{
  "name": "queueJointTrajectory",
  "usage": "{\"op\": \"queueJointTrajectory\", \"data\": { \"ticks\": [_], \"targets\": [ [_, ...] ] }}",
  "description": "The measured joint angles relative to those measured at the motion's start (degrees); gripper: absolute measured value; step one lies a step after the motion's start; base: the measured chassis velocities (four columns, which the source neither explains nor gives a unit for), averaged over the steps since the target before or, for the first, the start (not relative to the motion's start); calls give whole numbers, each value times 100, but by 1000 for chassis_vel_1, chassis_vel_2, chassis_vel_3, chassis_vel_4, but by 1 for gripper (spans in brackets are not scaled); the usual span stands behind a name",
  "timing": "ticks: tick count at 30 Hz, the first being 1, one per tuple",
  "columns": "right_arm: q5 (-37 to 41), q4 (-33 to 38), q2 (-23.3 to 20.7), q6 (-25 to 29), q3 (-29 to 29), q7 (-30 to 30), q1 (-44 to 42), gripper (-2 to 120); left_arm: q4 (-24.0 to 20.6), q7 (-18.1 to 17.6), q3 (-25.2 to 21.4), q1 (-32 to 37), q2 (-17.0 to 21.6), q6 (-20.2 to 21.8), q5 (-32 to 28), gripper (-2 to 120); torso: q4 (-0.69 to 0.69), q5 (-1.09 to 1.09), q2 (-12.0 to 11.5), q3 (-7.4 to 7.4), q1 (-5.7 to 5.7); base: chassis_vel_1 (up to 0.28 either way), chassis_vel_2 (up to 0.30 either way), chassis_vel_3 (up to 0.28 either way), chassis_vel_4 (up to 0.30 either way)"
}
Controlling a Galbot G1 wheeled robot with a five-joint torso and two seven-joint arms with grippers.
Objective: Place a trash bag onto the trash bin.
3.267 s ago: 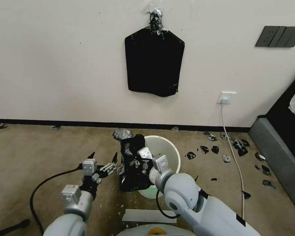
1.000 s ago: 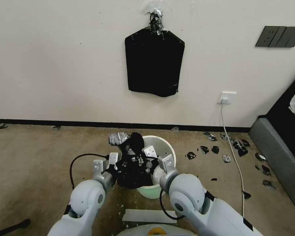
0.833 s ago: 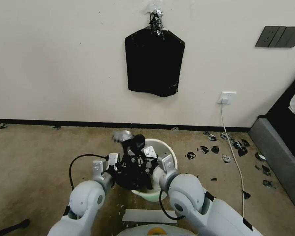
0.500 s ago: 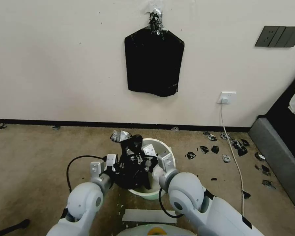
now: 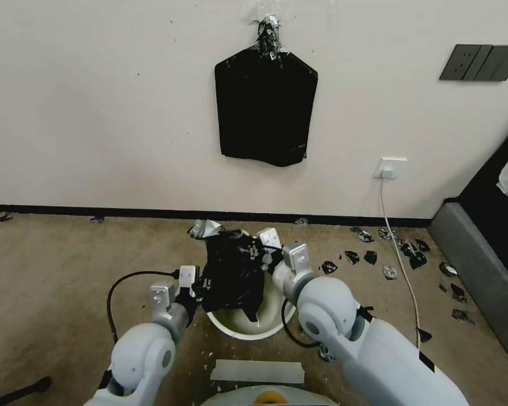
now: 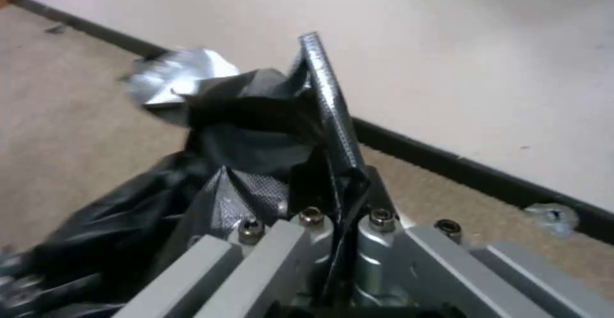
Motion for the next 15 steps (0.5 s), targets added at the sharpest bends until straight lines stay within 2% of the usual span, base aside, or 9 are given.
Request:
{"op": "queueJointTrajectory", "data": {
  "ticks": [4,7,8,15],
  "targets": [
    [76,-48,-68,5,129,5,78,0,-28,94,-59,104,-41,-299,9,5,0,-1,0,0,0,0,0,0,0],
    [117,-92,-149,9,232,7,117,0,-32,260,-154,193,-75,-740,9,5,0,0,0,0,0,0,0,0,0],
    [117,-92,-149,9,232,7,117,0,-32,260,-154,193,-75,-740,9,5,0,0,0,0,0,0,0,0,0],
    [200,-122,-335,8,410,-5,215,0,24,677,-318,372,-72,-1341,37,5,0,-1,0,0,0,0,0,0,0]
  ]
}}
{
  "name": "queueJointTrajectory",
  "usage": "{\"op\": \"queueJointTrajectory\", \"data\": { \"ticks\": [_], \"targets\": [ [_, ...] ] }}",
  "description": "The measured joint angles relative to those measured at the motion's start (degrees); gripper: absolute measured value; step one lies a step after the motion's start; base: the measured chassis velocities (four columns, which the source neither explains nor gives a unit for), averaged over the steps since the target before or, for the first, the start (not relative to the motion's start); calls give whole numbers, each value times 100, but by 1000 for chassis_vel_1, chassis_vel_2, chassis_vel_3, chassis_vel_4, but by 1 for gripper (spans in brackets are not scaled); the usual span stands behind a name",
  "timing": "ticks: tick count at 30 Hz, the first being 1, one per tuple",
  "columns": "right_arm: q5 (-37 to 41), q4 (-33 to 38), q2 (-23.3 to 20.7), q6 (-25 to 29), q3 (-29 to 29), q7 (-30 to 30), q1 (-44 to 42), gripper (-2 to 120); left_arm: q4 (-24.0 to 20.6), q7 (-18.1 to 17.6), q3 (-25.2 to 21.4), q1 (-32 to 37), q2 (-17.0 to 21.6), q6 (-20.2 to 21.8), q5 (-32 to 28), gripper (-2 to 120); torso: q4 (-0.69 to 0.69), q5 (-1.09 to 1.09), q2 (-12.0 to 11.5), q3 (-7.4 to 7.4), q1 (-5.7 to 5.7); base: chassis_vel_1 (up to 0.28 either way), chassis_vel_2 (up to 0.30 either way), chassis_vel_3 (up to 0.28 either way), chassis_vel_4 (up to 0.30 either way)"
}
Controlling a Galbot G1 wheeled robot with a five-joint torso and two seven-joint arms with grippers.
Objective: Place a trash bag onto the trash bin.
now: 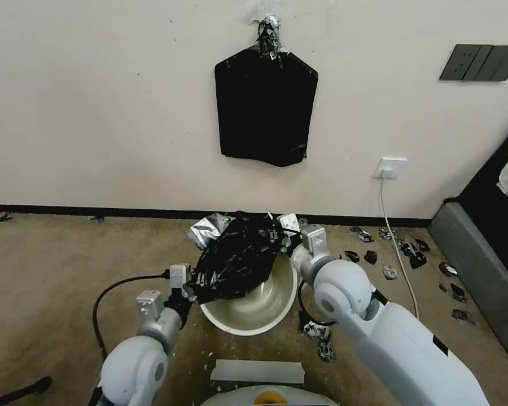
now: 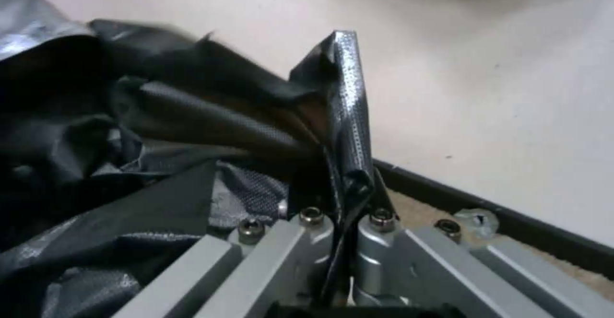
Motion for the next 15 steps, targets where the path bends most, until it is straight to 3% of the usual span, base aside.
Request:
{"op": "queueJointTrajectory", "data": {
  "ticks": [9,15],
  "targets": [
    [77,-18,-331,-70,57,-43,46,0,146,519,-60,111,-62,-706,-39,5,0,1,0,0,0,0,0,0,0],
    [172,65,-813,-160,105,-172,-33,0,243,831,-91,98,-96,-1156,-362,5,0,1,-1,0,0,0,0,0,0]
  ]
}}
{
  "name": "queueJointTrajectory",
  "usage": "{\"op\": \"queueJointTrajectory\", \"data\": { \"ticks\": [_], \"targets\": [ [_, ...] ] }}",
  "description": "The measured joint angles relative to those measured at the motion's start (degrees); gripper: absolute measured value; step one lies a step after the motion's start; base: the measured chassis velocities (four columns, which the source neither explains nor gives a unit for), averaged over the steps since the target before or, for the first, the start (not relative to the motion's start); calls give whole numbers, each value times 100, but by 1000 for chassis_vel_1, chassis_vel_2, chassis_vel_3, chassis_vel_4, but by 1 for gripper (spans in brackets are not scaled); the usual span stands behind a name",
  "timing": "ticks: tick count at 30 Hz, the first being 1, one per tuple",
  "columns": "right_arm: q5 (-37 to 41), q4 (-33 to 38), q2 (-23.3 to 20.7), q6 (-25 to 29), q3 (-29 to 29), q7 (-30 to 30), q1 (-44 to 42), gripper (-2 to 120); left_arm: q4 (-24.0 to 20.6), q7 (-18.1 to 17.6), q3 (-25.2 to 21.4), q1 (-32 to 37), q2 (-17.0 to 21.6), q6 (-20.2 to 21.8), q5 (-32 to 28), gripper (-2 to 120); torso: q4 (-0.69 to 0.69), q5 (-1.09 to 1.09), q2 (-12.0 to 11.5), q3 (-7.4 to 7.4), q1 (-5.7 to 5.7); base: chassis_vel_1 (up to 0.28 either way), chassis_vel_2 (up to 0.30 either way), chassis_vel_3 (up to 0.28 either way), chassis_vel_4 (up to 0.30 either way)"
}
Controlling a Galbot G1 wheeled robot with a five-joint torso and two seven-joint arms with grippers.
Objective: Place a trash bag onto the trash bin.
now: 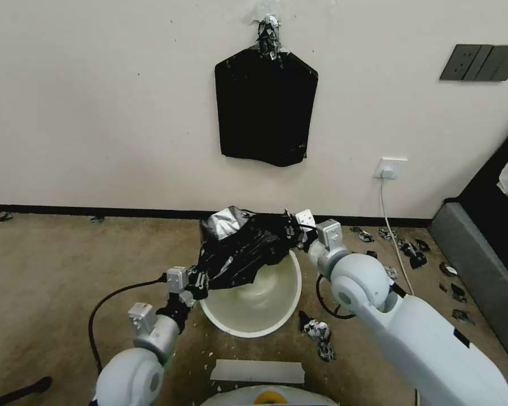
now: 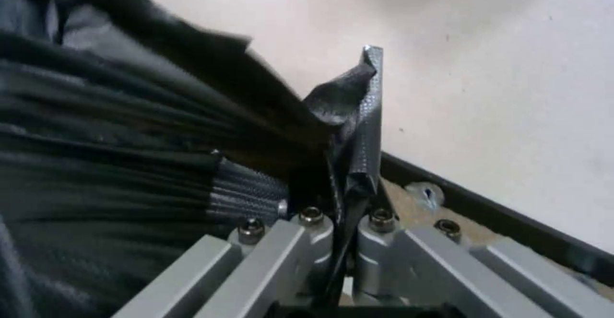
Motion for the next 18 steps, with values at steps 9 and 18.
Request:
{"op": "queueJointTrajectory", "data": {
  "ticks": [9,18],
  "targets": [
    [248,95,-486,-180,57,-176,-143,0,-33,-1,-10,-11,-111,-116,-937,5,0,0,0,0,0,0,0,0,0],
    [673,157,-605,-368,88,-177,-242,0,-79,-76,-126,-20,-163,-104,-1862,5,0,0,0,0,0,0,0,0,0]
  ]
}}
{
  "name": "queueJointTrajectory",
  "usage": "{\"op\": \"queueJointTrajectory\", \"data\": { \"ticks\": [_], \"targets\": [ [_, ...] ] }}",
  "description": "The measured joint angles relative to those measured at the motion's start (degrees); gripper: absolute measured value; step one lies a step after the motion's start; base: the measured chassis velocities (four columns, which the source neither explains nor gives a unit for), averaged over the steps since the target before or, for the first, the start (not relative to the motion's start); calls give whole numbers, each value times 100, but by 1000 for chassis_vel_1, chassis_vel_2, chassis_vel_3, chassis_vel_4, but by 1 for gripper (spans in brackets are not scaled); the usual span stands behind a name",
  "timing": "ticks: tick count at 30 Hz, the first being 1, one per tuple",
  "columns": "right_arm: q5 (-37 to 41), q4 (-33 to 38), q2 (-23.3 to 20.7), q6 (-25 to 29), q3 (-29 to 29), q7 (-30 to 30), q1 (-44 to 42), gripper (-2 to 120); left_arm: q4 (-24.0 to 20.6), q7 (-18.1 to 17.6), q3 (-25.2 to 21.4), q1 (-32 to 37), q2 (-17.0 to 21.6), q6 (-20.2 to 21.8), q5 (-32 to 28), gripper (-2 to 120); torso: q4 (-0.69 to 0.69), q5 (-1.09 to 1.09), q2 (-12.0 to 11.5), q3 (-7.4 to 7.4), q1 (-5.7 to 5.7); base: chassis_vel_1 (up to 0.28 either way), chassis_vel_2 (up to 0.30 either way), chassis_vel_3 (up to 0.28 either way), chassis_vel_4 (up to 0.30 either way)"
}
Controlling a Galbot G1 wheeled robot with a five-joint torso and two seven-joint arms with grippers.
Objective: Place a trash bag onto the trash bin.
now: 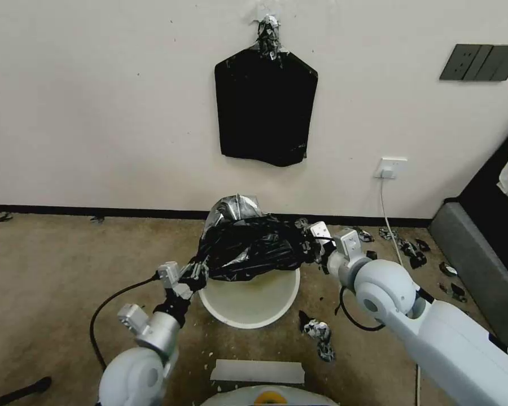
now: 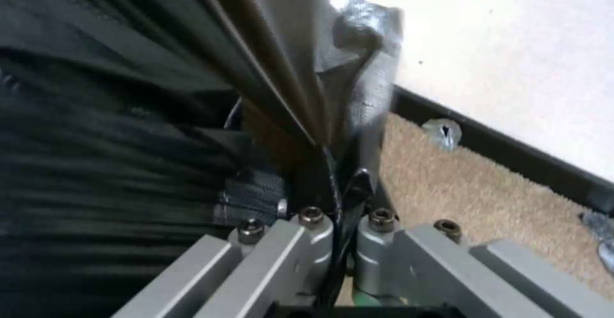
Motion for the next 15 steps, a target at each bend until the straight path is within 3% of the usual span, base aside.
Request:
{"op": "queueJointTrajectory", "data": {
  "ticks": [15],
  "targets": [
    [-44,74,-124,27,76,-271,-210,0,-123,-363,-59,-60,-145,135,-894,6,0,-1,0,0,0,0,0,0,0]
  ]
}}
